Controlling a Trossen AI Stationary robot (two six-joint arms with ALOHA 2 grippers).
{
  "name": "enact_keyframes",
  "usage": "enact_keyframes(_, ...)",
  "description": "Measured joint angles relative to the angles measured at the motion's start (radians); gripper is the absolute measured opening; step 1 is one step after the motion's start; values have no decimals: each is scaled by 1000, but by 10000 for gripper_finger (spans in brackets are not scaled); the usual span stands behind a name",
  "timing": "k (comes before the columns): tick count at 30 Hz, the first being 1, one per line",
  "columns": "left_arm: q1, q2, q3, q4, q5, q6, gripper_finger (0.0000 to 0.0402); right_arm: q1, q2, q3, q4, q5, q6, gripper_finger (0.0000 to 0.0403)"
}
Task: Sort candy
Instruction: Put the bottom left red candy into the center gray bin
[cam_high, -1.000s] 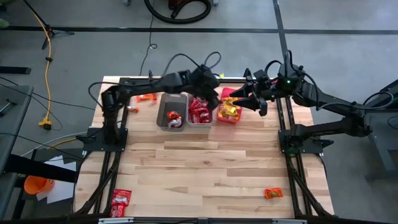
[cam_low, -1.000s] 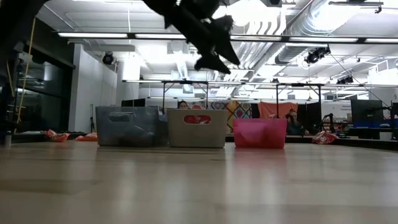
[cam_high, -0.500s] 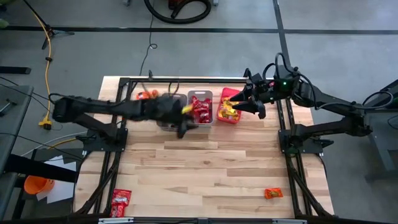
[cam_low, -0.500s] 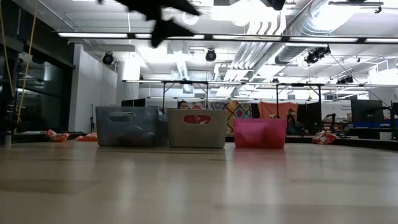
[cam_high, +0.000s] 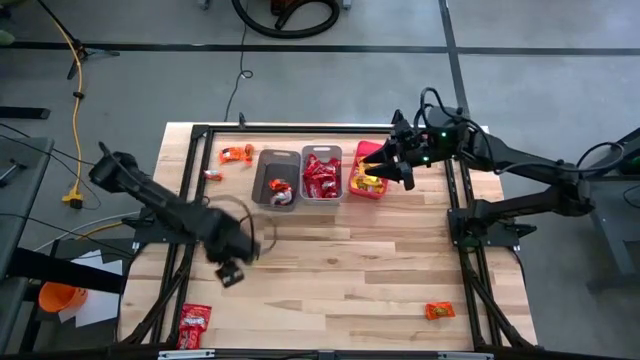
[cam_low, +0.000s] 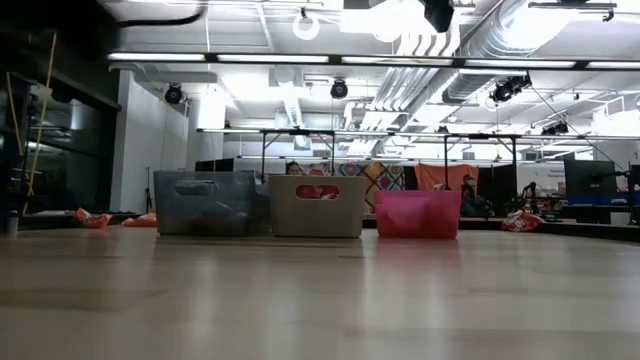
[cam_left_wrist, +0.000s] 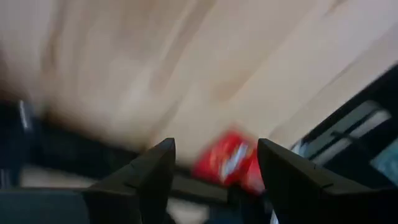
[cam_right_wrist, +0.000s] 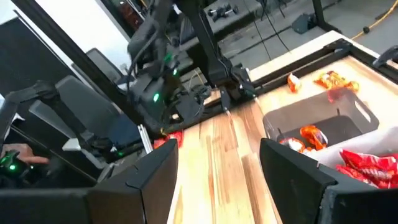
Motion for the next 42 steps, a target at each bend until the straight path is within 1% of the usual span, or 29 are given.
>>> enact_keyframes(3,-113,63,-18,2,97,-195,215,1,16,0,-14,-1,-2,222)
enact_keyframes(6,-217,131,-19,74,161,-323,215,1,37,0,-22,-2,-8,222)
enact_keyframes(11,-357,241,-19,274,187,-490,215,1,67,0,-19,-3,-8,222)
enact_keyframes(13,-388,284,-19,301,194,-528,215,1,77,0,-18,-3,-8,222)
enact_keyframes(16,-420,344,-19,290,192,-548,215,1,90,0,-18,-4,-16,222)
enact_keyframes(20,-438,406,-19,294,183,-550,215,1,99,0,-13,-4,-17,222)
enact_keyframes(26,-438,462,-19,376,169,-549,215,1,103,0,-22,-4,-17,222)
enact_keyframes(31,-441,484,-17,397,173,-473,208,1,103,0,-25,-4,-16,222)
enact_keyframes(33,-442,482,-17,400,162,-442,190,1,103,0,-25,-4,-16,222)
enact_keyframes(35,-442,478,-17,402,146,-416,159,1,103,0,-25,-4,-16,222)
enact_keyframes(37,-442,470,-17,401,130,-389,113,1,103,0,-25,-4,-16,222)
enact_keyframes(40,-441,441,-19,393,88,-340,29,1,103,0,-30,-4,-11,222)
enact_keyframes(41,-437,423,-19,382,65,-327,16,1,103,0,-33,-4,-5,222)
enact_keyframes(42,-431,400,-20,372,28,-318,13,1,103,0,-35,-4,-1,222)
